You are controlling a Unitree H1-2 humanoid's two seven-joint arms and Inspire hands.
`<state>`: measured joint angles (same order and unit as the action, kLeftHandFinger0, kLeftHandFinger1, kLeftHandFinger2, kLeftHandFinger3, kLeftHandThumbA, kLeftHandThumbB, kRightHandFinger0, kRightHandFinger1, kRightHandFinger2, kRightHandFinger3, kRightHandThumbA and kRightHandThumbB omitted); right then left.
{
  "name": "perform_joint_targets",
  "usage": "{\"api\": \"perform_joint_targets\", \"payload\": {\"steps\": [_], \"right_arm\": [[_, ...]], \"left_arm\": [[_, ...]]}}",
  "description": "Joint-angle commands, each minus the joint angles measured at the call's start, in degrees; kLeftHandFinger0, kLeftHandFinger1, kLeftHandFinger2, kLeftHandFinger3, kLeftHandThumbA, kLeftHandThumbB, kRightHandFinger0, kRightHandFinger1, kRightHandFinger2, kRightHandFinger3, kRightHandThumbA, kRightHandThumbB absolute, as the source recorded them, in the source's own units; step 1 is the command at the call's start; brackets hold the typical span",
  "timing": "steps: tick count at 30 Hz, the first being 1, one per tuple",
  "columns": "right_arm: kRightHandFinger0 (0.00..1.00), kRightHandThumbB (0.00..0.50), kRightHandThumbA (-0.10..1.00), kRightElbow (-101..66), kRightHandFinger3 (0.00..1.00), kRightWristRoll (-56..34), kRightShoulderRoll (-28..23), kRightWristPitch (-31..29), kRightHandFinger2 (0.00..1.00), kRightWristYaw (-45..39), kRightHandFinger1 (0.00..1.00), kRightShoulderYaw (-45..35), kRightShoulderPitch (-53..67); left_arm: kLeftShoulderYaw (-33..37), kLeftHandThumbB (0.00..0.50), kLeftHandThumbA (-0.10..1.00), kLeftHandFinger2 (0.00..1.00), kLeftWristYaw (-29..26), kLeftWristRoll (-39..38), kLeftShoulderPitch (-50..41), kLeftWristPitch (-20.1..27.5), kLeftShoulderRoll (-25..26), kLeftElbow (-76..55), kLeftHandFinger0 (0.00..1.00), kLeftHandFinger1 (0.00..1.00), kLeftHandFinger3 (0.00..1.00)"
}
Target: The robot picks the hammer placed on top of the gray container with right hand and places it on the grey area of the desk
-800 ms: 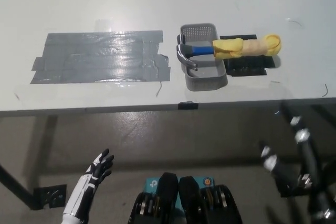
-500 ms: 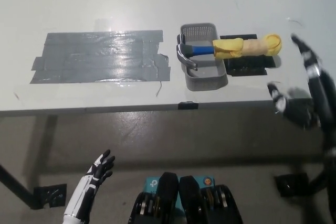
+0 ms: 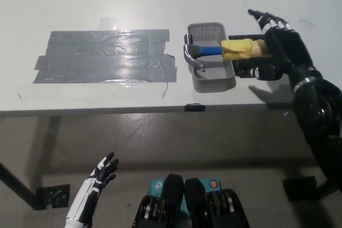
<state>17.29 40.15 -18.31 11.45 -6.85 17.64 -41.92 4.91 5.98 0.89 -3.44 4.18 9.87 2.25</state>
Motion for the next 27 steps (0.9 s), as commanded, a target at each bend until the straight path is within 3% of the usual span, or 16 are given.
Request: {"api": "perform_joint_targets", "payload": {"steps": [1, 8, 18, 22, 27], "right_arm": [[1.00, 0.467, 1.00, 1.8, 1.00, 2.4, -1.3, 4.0, 1.00, -4.7, 1.00, 1.9, -5.3], [1.00, 0.500, 1.00, 7.5, 1.00, 2.3, -0.9, 4.2, 1.00, -6.4, 1.00, 4.4, -9.8], [1.00, 0.455, 1.00, 11.6, 1.00, 2.9, 0.8, 5.0, 1.00, -4.4, 1.00, 5.6, -12.1], [1.00, 0.452, 1.00, 13.6, 1.00, 3.1, 1.6, 5.6, 1.00, -4.0, 1.00, 6.0, -13.2], [1.00, 0.462, 1.00, 16.1, 1.00, 2.6, 2.5, 4.3, 1.00, -2.3, 1.00, 5.9, -13.6]], "left_arm": [[0.1, 0.129, 1.00, 1.00, 1.3, -0.3, 0.7, 1.7, 0.3, -1.7, 1.00, 1.00, 1.00], [0.2, 0.145, 1.00, 1.00, 1.2, 0.1, 1.1, 0.3, 0.5, -2.5, 1.00, 1.00, 1.00], [0.5, 0.147, 1.00, 1.00, 0.9, 0.6, 1.1, 0.8, 0.6, -2.2, 1.00, 1.00, 1.00], [0.5, 0.214, 1.00, 1.00, 0.9, 0.8, 1.3, -0.2, 0.6, -2.5, 1.00, 1.00, 1.00], [0.6, 0.217, 1.00, 1.00, 1.1, 0.9, 1.5, 0.4, 0.7, -2.3, 1.00, 1.00, 1.00]]}}
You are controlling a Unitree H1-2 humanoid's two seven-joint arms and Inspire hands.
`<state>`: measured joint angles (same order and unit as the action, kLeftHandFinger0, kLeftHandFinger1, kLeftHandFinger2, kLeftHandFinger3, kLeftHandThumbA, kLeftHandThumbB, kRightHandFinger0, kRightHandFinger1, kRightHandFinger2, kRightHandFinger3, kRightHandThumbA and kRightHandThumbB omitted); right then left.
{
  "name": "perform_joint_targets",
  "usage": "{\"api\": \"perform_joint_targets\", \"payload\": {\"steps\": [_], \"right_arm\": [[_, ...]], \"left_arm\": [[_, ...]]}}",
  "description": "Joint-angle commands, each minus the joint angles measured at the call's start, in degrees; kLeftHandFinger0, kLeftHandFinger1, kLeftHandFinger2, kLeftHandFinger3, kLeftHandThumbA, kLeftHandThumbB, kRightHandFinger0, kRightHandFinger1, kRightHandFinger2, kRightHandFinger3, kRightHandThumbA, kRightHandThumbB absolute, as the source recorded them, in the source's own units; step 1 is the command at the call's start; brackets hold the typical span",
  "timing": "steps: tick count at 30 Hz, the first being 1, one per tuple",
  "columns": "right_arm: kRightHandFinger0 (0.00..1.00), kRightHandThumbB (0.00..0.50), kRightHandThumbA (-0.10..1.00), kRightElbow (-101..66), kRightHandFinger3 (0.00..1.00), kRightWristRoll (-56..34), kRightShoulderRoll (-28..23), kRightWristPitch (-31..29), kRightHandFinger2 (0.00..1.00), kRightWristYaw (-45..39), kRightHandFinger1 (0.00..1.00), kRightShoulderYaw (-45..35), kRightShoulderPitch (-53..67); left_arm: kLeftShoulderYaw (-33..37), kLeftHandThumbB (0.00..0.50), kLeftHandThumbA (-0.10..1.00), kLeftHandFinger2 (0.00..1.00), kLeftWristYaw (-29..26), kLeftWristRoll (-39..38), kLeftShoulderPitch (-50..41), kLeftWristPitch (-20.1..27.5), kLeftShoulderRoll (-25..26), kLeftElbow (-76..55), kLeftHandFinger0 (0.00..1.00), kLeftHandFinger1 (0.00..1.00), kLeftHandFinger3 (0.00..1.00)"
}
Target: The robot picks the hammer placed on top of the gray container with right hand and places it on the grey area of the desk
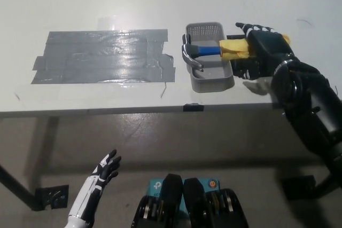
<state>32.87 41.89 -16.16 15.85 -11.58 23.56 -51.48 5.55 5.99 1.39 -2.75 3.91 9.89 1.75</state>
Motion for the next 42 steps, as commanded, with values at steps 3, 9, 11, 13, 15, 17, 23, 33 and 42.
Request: {"api": "perform_joint_targets", "payload": {"steps": [3, 9, 11, 13, 15, 17, 23, 33, 42], "right_arm": [[1.00, 0.457, 1.00, 1.5, 1.00, 1.2, 0.4, -0.1, 1.00, 2.4, 1.00, 0.4, -4.4], [1.00, 0.432, 1.00, 3.7, 1.00, 1.2, 0.7, -0.9, 1.00, 3.9, 1.00, 0.7, -5.1], [1.00, 0.433, 1.00, 4.4, 1.00, 1.0, 0.7, -1.1, 1.00, 3.8, 1.00, 0.9, -5.7], [1.00, 0.428, 1.00, 4.8, 1.00, 0.8, 0.8, -1.0, 1.00, 3.5, 1.00, 0.9, -6.1], [1.00, 0.421, 1.00, 5.5, 1.00, 0.9, 0.9, -1.2, 1.00, 3.7, 1.00, 1.2, -6.5], [1.00, 0.421, 1.00, 6.4, 1.00, 0.9, 1.1, -1.4, 1.00, 4.1, 1.00, 1.3, -6.7], [1.00, 0.424, 1.00, 9.8, 1.00, 1.4, 1.5, -2.0, 1.00, 6.3, 1.00, 2.2, -8.2], [0.00, 0.225, -0.08, 22.6, 0.16, 1.4, 3.8, -19.5, 0.13, 33.1, 0.00, 2.5, -8.1], [0.00, 0.134, -0.10, 27.3, 0.72, -0.4, 4.2, -24.0, 0.88, 35.9, 0.51, 2.0, -8.6]], "left_arm": [[0.1, 0.214, 1.00, 1.00, 1.2, 0.4, 0.9, 0.8, 0.6, -1.6, 1.00, 1.00, 1.00], [0.0, 0.202, 1.00, 1.00, 1.4, 0.4, 1.0, -0.1, 1.0, -2.5, 1.00, 1.00, 1.00], [-0.1, 0.193, 1.00, 1.00, 1.2, 0.3, 1.0, 0.1, 0.9, -2.5, 1.00, 1.00, 1.00], [0.0, 0.187, 1.00, 1.00, 1.1, 0.7, 1.1, 0.4, 0.9, -2.4, 1.00, 1.00, 1.00], [0.0, 0.203, 1.00, 1.00, 1.1, 0.6, 1.1, -0.1, 0.9, -2.7, 1.00, 1.00, 1.00], [-0.1, 0.204, 1.00, 1.00, 1.2, 0.5, 1.2, -0.3, 1.0, -2.9, 1.00, 1.00, 1.00], [0.0, 0.212, 1.00, 1.00, 1.1, 0.5, 1.2, 0.1, 0.8, -2.7, 1.00, 1.00, 1.00], [0.0, 0.199, 1.00, 1.00, 1.3, 0.5, 1.7, -0.4, 1.0, -3.2, 1.00, 1.00, 1.00], [-0.1, 0.177, 1.00, 1.00, 1.5, 0.5, 2.6, 0.4, 1.3, -2.3, 1.00, 1.00, 1.00]]}}
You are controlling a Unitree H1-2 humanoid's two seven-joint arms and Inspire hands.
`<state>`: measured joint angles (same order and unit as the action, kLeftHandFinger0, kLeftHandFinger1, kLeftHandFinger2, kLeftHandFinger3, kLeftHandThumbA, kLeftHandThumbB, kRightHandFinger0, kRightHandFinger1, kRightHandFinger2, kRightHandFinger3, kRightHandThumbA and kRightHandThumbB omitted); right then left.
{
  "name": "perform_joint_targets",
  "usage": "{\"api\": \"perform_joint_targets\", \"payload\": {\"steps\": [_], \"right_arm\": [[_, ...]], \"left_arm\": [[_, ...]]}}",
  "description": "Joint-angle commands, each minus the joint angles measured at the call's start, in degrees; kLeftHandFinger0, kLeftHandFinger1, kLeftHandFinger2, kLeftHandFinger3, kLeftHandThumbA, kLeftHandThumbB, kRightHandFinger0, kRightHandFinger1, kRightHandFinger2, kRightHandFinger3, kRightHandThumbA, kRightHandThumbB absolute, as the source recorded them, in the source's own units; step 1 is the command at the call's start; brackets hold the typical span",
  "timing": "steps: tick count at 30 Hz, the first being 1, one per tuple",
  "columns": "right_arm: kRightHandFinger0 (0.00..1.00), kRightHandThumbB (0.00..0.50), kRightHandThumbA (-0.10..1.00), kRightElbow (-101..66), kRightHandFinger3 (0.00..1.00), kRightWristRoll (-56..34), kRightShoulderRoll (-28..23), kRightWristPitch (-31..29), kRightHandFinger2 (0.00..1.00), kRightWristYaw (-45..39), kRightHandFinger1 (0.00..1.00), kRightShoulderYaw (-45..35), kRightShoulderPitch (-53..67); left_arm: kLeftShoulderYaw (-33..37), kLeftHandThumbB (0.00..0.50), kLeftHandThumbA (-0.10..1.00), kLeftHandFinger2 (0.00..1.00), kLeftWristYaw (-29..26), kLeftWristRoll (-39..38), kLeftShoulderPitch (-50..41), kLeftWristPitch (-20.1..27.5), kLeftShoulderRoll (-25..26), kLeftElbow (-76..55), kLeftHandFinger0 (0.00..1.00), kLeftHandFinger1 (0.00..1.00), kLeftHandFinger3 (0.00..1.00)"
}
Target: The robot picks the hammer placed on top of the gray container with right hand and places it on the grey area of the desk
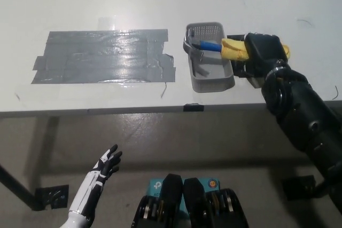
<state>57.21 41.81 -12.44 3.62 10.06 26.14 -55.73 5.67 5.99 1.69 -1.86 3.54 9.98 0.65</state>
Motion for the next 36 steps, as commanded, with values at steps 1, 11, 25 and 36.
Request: {"api": "perform_joint_targets", "payload": {"steps": [1, 11, 25, 36], "right_arm": [[0.01, 0.130, -0.10, 3.5, 0.80, -0.3, 0.5, -11.8, 0.88, 14.5, 0.54, -0.5, -4.8], [0.00, 0.144, -0.10, 2.7, 0.82, -0.3, 0.0, -13.0, 0.80, 17.1, 0.42, -0.8, -6.5], [0.00, 0.154, -0.10, -2.0, 0.97, 1.0, 3.2, -10.5, 0.81, 17.1, 0.42, -0.4, -15.6], [0.00, 0.134, -0.10, 4.1, 0.94, 2.0, 13.1, -8.5, 0.77, 16.6, 0.39, 2.8, -18.6]], "left_arm": [[-0.2, 0.177, 1.00, 1.00, 1.4, 0.3, 2.0, 0.7, 1.3, -1.1, 1.00, 1.00, 1.00], [0.0, 0.151, 1.00, 1.00, 1.7, 0.1, 1.7, 0.9, 1.3, -1.1, 1.00, 1.00, 1.00], [-0.1, 0.157, 1.00, 1.00, 2.0, 0.2, 1.6, 1.1, 1.1, -0.8, 1.00, 1.00, 1.00], [0.3, 0.153, 1.00, 1.00, 2.6, -0.1, 1.6, 1.7, 1.1, -0.5, 1.00, 1.00, 1.00]]}}
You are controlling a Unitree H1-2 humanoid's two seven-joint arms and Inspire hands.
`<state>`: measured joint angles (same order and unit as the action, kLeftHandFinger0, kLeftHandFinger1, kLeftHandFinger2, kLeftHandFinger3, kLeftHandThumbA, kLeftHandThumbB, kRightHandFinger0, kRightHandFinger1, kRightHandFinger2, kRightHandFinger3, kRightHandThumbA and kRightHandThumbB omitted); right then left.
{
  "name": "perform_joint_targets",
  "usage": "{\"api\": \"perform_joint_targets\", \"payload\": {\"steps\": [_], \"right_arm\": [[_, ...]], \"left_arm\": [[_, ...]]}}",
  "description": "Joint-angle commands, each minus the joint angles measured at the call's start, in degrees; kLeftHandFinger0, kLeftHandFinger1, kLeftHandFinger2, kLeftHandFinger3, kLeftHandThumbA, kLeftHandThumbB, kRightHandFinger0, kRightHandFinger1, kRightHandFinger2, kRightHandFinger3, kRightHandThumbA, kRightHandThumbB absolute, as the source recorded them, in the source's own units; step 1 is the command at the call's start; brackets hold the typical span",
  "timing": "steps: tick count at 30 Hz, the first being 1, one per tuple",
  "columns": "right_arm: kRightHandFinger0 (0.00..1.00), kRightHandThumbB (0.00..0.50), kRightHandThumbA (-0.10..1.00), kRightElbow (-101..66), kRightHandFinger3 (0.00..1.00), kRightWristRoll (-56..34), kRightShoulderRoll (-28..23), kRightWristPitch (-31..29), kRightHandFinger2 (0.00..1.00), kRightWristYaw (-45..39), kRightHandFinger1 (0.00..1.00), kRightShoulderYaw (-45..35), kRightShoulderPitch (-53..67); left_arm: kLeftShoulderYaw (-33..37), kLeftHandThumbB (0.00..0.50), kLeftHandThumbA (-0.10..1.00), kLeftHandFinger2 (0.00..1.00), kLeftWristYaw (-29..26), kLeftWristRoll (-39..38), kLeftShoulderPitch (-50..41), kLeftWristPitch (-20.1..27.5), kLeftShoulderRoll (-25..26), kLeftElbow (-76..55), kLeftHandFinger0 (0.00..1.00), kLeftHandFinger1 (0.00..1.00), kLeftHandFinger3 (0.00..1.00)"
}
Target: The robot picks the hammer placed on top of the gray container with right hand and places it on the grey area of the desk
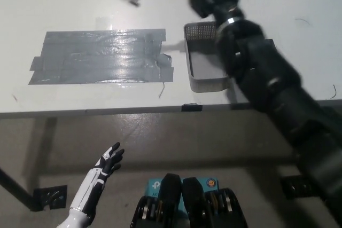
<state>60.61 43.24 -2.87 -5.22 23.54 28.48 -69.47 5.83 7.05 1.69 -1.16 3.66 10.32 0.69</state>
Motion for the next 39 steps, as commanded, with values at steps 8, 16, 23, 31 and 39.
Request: {"api": "perform_joint_targets", "payload": {"steps": [8, 16, 23, 31, 39], "right_arm": [[0.00, 0.174, -0.10, 11.3, 0.90, -0.7, 13.2, 0.3, 0.85, 3.1, 0.40, 1.7, -6.6], [0.00, 0.224, -0.10, 17.7, 0.27, -2.9, 17.7, 3.1, 0.58, -0.8, 0.16, 0.3, -7.5], [0.00, 0.193, -0.10, 19.3, 0.22, -3.4, 17.8, 3.8, 0.60, -0.8, 0.17, 0.1, -5.2], [0.00, 0.179, -0.10, 19.7, 0.33, -6.2, 15.7, 5.6, 0.56, 0.5, 0.18, -3.0, -4.5], [1.00, 0.384, 0.58, 20.1, 1.00, -9.9, 15.5, 12.4, 1.00, -6.9, 1.00, -6.6, -4.7]], "left_arm": [[0.5, 0.157, 1.00, 1.00, 1.8, 0.1, 1.1, 0.9, 0.3, -0.9, 1.00, 1.00, 1.00], [1.2, 0.153, 1.00, 1.00, 2.0, 1.7, 1.9, 0.2, 0.7, -1.3, 1.00, 1.00, 1.00], [1.7, 0.159, 1.00, 1.00, 1.9, 3.3, 2.2, -0.5, 1.3, -2.4, 1.00, 1.00, 1.00], [1.7, 0.158, 1.00, 1.00, 2.2, 2.9, 2.6, -0.7, 1.3, -2.8, 1.00, 1.00, 1.00], [2.2, 0.143, 1.00, 1.00, 2.2, 3.5, 3.1, -1.1, 1.4, -2.9, 1.00, 1.00, 1.00]]}}
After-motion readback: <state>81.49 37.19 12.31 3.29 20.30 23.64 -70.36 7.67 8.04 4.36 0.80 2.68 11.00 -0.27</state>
